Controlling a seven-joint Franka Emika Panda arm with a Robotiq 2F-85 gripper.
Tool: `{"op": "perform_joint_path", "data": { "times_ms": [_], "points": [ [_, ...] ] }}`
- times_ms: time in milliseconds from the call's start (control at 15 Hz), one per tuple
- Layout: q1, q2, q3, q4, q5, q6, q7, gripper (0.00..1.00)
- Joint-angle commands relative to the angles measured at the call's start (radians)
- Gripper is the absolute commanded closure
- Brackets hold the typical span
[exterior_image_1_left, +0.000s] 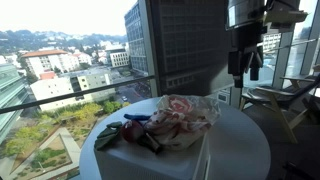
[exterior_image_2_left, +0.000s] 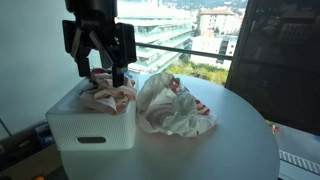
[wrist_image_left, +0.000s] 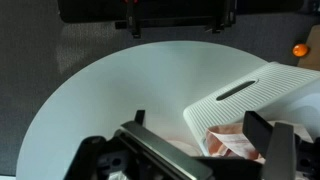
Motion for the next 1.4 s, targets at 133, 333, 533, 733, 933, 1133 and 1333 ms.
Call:
{"op": "perform_joint_path", "data": {
  "times_ms": [133,333,533,733,933,1133,1333],
  "points": [
    [-0.004,-0.001,0.003,0.003,0.002,-0.001,-0.001,0.00],
    [-0.004,-0.001,0.003,0.003,0.002,-0.001,-0.001,0.00],
    [-0.004,-0.001,0.003,0.003,0.002,-0.001,-0.001,0.00],
    [-0.004,-0.001,0.003,0.003,0.002,-0.001,-0.001,0.00],
    [0.005,0.024,0.035,0.028,0.002,0.015,0.040,0.00],
    [0.012,0.119,0.067,0.026,-0.006,0.201,0.067,0.00],
    [0.015,0.244,0.089,0.047,-0.009,0.372,0.082,0.00]
  ]
}}
